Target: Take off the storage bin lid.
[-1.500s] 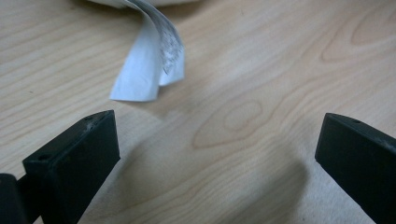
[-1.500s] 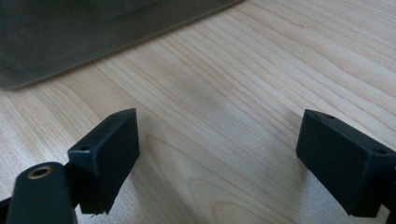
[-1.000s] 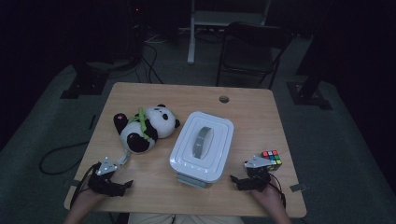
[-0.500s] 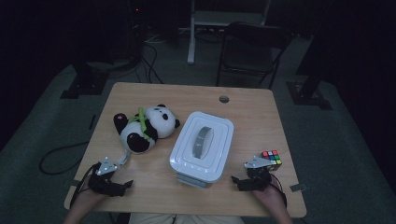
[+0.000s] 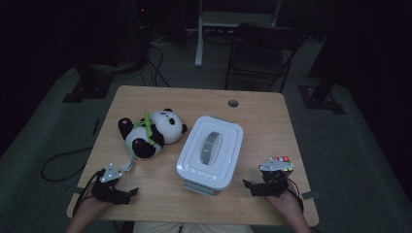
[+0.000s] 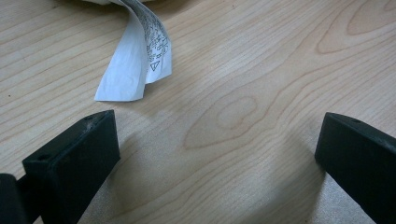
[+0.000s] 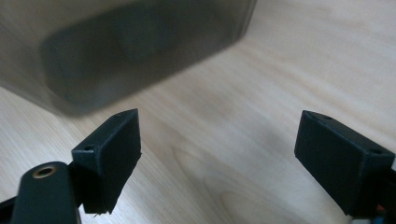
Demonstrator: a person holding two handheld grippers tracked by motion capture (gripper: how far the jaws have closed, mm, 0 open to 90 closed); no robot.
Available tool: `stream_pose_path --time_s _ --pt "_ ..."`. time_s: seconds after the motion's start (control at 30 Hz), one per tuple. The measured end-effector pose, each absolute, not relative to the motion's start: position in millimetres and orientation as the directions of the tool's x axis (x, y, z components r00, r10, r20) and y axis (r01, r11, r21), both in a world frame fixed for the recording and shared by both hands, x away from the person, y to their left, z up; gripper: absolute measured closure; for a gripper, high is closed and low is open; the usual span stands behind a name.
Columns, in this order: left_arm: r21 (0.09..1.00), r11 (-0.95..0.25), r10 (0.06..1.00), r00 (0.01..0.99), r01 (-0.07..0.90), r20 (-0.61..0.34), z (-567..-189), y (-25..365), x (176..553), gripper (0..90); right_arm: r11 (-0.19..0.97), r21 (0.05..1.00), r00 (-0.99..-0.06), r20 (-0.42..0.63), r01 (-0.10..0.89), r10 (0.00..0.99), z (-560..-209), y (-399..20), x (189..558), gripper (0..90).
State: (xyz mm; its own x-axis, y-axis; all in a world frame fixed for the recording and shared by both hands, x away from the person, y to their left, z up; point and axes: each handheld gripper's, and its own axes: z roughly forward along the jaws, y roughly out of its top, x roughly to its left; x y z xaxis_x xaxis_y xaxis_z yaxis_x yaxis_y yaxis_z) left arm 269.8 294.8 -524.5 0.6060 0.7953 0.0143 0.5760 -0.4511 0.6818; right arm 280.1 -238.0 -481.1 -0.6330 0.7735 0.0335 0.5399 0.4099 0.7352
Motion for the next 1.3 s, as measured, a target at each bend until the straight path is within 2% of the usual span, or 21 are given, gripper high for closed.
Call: stream_pose_path --time_s 0.13,0.73,0.97,1.3 --pt "0.682 -0.451 0.795 0.606 0.576 0.014 -525 295 270 0.4 0.399 0.762 -0.636 0.022 0.511 0.772 -461 -241 279 11.5" --pt "0.683 -0.449 0.796 0.605 0.577 0.013 -525 295 270 0.4 0.334 0.850 -0.642 0.006 0.407 0.766 -393 -239 280 11.3" --pt "0.682 -0.450 0.796 0.606 0.576 0.013 -525 295 270 0.4 0.308 0.878 -0.664 0.015 0.366 0.748 -379 -227 282 12.5" --pt "0.681 -0.451 0.795 0.606 0.577 0.013 -524 295 270 0.4 0.325 0.884 -0.729 0.025 0.335 0.684 -374 -188 288 14.3"
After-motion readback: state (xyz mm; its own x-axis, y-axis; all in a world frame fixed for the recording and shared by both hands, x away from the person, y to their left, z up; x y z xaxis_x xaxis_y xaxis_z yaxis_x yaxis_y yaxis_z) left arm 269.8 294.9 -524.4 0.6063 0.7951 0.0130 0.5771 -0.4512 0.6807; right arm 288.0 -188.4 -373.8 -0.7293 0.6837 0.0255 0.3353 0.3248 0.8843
